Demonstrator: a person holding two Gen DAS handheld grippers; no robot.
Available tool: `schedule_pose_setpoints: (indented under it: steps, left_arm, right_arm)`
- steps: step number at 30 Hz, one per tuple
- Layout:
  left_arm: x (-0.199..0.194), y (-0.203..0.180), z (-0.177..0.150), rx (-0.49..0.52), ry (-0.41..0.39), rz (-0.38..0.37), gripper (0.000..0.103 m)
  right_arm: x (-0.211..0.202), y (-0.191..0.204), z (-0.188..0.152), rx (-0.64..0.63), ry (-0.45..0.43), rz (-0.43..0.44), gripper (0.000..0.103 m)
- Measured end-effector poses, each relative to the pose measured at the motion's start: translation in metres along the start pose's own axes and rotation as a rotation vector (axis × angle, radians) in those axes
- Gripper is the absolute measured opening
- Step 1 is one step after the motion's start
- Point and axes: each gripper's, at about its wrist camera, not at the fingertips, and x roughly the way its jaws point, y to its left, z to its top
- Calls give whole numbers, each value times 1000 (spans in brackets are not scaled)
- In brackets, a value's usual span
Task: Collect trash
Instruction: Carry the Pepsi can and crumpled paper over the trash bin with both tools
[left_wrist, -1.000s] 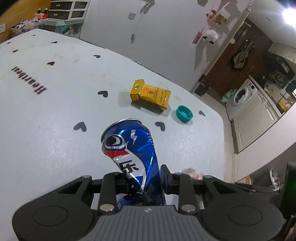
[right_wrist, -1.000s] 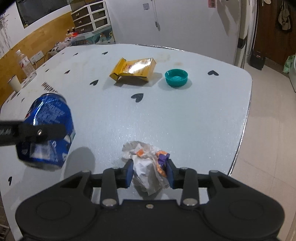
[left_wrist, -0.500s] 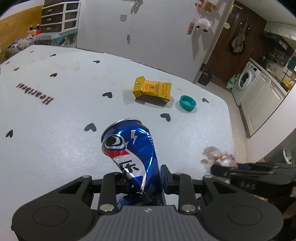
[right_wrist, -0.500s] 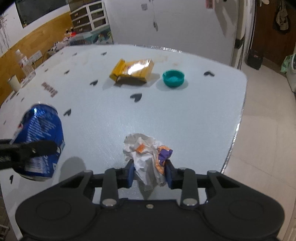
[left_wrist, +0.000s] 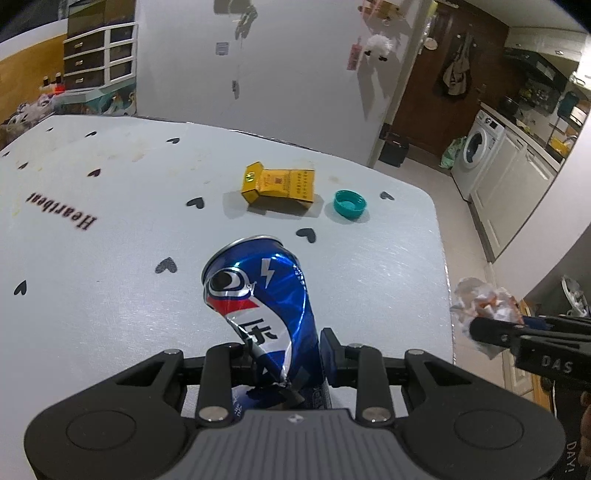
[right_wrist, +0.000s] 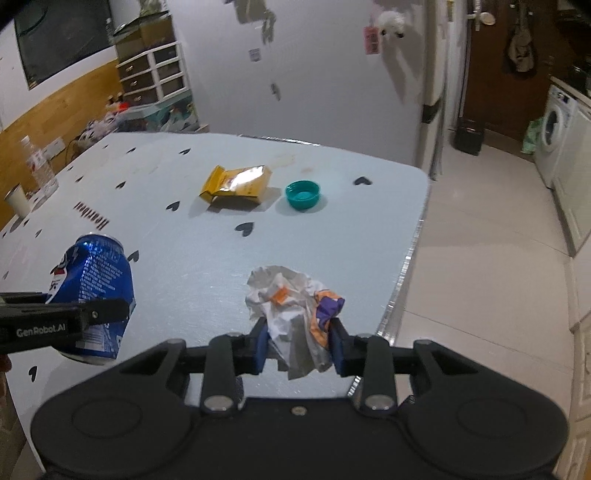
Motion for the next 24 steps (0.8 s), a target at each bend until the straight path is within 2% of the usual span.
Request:
schedule_pose_setpoints:
  steps: [11, 24]
  left_arm:
    - [-8, -42, -9, 91, 0, -66, 32]
    - [-7, -110, -22, 187, 24, -127, 32]
  right_arm:
    - [-42, -22, -20, 69, -44, -73, 34]
    - [-75, -77, -54, 165, -60, -155, 34]
